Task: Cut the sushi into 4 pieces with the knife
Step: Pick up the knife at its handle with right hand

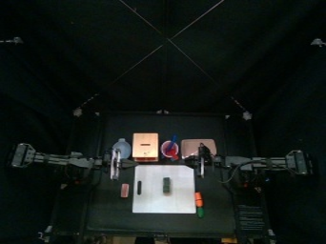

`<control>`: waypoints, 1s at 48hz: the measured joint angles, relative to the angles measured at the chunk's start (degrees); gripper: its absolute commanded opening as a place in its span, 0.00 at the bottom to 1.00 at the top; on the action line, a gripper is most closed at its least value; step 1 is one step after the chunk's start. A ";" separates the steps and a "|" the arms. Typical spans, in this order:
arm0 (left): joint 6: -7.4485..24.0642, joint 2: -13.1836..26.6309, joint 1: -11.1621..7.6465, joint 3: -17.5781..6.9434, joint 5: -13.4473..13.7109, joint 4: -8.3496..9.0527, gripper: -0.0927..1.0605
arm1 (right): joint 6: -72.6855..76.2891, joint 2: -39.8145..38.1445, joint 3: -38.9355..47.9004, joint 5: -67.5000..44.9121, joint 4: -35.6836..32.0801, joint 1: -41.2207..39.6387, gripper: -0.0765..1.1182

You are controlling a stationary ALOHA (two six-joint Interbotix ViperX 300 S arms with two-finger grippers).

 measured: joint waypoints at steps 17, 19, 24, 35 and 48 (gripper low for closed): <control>0.09 2.37 0.18 -0.26 -0.35 -1.67 0.26 | -0.44 13.80 -16.17 24.52 -7.65 -2.99 0.96; 0.09 2.37 0.26 -0.18 -0.35 -2.02 0.26 | -0.53 15.38 -17.67 26.63 -9.05 -2.99 0.95; 0.18 2.37 0.44 -0.18 -0.35 -2.46 0.26 | -0.53 18.46 -20.92 31.55 -12.57 -2.90 0.94; 0.18 2.37 0.97 0.00 -0.35 -2.90 0.26 | -1.14 26.19 -27.60 43.33 -17.75 -2.64 0.92; 0.18 2.37 1.67 0.44 -0.35 -2.90 0.26 | -1.41 33.22 -33.75 56.78 -23.55 -2.20 0.92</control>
